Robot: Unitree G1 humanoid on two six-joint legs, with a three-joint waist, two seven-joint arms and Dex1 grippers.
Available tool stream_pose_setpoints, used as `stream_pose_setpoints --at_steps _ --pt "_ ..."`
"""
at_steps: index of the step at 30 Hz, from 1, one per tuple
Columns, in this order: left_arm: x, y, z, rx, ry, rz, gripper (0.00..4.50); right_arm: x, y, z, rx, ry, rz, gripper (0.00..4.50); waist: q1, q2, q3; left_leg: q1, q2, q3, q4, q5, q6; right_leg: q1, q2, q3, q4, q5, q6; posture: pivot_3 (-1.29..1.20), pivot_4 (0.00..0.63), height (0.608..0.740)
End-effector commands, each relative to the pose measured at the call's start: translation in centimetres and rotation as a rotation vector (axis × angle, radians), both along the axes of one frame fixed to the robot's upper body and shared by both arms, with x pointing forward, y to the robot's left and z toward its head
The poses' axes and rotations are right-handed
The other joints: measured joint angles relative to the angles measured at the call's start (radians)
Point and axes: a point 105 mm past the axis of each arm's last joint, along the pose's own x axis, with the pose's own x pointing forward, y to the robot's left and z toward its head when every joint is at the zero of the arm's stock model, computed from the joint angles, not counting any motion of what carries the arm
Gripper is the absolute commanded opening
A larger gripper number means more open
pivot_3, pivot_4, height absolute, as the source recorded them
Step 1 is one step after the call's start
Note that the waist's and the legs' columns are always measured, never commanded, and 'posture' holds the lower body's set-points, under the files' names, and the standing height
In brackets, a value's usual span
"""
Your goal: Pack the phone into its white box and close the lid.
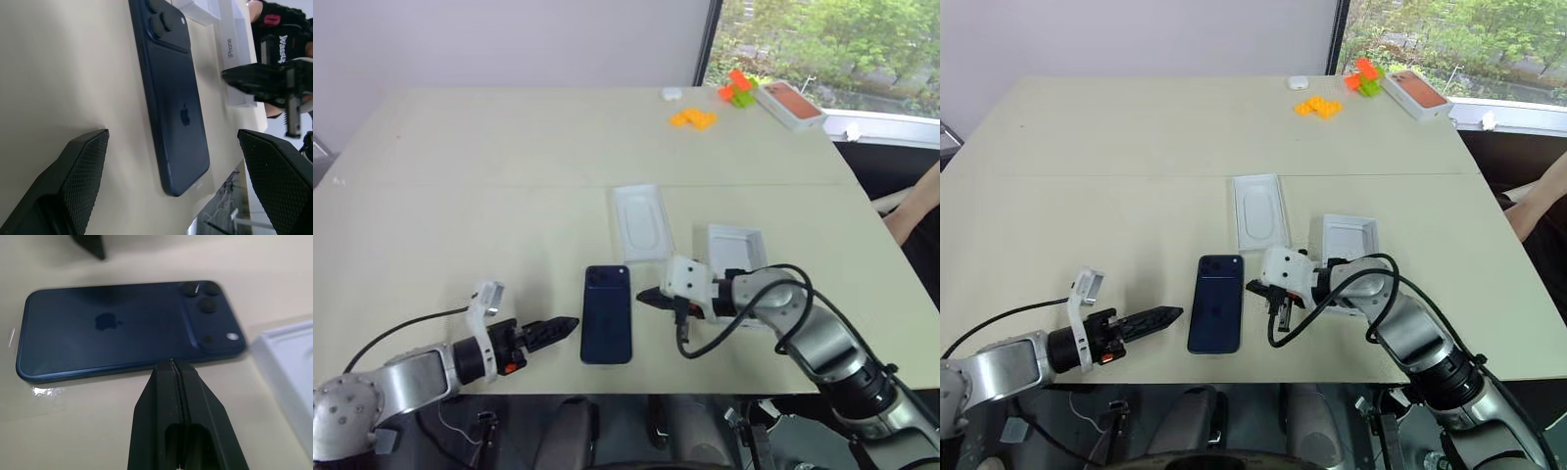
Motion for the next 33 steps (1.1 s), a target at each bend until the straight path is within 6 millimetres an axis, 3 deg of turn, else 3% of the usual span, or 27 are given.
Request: stream_pose_setpoints --at_steps 1,14,33 --pt "0.3 -0.5 -0.4 0.010 0.052 0.004 4.46 0.2 0.4 0.0 -0.028 -0.036 0.031 0.03 0.000 0.000 0.000 0.001 0.000 0.000 0.000 0.000 0.000 0.001 0.000 0.000 0.000 0.000 0.000 0.00 0.150 0.740" --pt "0.4 -2.9 -1.2 0.042 0.141 -0.053 4.46 0.6 2.4 -0.6 -0.019 -0.022 0.079 0.03 0.000 0.001 -0.001 0.002 -0.002 0.000 0.000 0.000 0.000 0.003 0.000 0.000 0.000 0.000 0.000 0.00 0.150 0.740" --pt "0.5 -4.9 -0.9 -0.043 0.159 -0.074 4.46 1.2 3.5 -1.4 0.012 0.027 0.074 0.03 0.002 0.001 -0.001 0.015 -0.004 -0.001 0.000 0.000 0.000 0.016 0.000 0.000 -0.001 -0.003 0.001 0.00 0.150 0.740"
